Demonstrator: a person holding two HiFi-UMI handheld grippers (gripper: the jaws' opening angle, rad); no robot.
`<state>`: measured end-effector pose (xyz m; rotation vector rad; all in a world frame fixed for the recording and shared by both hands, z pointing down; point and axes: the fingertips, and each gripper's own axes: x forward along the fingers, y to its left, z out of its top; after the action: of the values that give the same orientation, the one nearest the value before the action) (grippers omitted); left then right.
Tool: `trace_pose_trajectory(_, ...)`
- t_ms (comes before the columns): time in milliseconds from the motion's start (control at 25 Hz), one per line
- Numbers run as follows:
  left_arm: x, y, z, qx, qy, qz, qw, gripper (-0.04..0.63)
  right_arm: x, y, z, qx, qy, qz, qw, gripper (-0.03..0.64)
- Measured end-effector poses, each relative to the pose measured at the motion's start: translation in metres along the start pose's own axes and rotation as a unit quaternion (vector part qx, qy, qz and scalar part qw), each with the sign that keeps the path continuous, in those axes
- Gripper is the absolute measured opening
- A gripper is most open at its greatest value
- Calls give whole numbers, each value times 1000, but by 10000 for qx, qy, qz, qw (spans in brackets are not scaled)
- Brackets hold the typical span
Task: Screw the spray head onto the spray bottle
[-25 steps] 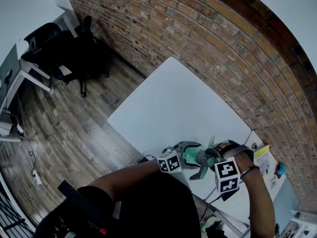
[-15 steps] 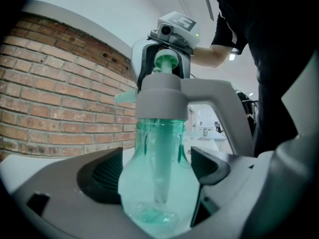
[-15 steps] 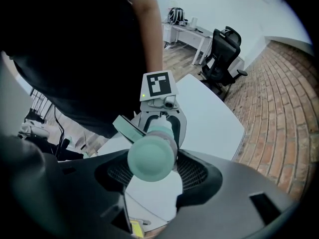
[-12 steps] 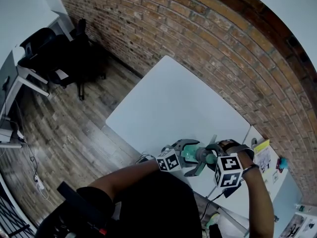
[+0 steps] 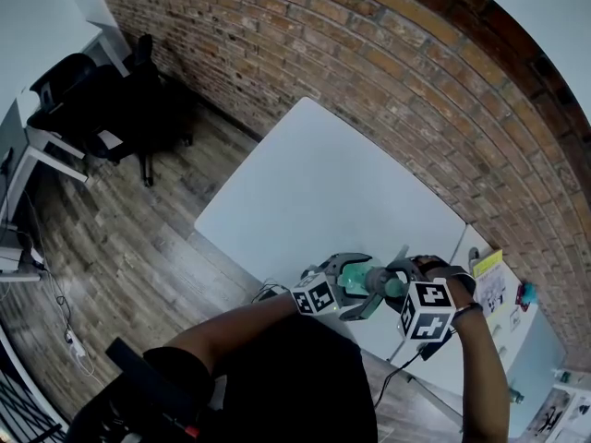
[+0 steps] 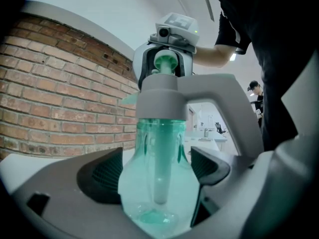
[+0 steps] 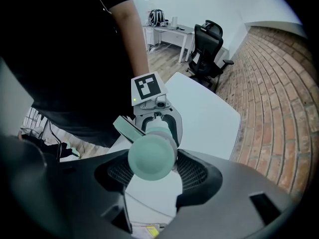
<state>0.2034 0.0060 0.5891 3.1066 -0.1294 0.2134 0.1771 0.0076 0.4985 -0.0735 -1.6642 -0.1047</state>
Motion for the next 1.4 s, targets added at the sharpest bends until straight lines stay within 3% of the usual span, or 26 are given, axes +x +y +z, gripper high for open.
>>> trace_pose_trajectory(440,-1,0,0,-22,-3,-4,10000,417,-1,-2,1,678,-157,-42,9976,258)
trace_pose_trajectory(880,0,0,-1,-66,-84,-39,9999,417,-1,-1,0,748,-216,-107,9969,258)
trace_pose_trajectory(1200,-3,-3,-5,-54,-103,-275,9996,426,-1,0,1,847,-214,-74,9961,258)
trace_pose_trajectory(1400,-9,0,-7,-110,-156,-321,9993,459,-1,0,1,935,-245,-101,9953,258)
